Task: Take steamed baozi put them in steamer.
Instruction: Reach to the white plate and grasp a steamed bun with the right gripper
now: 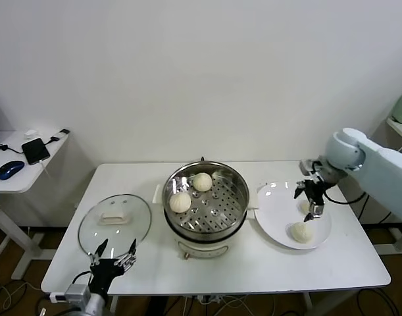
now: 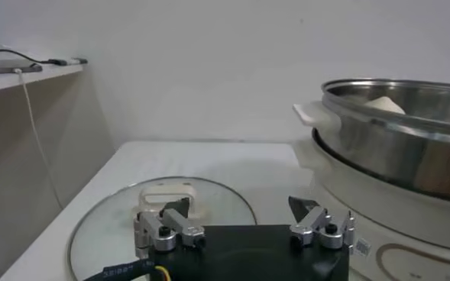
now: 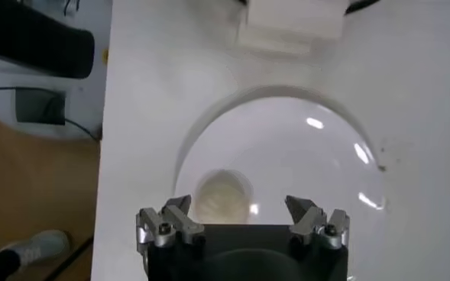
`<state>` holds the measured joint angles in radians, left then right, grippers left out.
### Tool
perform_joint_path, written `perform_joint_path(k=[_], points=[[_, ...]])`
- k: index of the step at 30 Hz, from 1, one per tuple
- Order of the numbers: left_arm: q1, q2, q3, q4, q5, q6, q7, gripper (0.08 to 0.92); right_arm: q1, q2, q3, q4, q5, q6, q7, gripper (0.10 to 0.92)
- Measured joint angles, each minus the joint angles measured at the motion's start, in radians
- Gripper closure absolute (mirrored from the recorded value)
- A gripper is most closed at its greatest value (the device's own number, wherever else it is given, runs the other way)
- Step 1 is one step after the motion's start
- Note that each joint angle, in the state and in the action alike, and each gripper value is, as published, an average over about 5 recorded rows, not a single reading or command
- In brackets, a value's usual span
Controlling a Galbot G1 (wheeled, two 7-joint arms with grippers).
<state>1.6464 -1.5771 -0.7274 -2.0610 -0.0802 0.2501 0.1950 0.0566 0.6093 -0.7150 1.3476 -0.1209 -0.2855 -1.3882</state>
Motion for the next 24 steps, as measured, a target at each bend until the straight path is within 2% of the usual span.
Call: perform_joint_path(k=[24], points=[[-0.008, 0.003, -0.011, 0.044, 0.002, -0.004, 0.0, 0.177, -0.234, 0.131, 0.186, -0.186, -0.211, 0.128, 0.035, 0.203]])
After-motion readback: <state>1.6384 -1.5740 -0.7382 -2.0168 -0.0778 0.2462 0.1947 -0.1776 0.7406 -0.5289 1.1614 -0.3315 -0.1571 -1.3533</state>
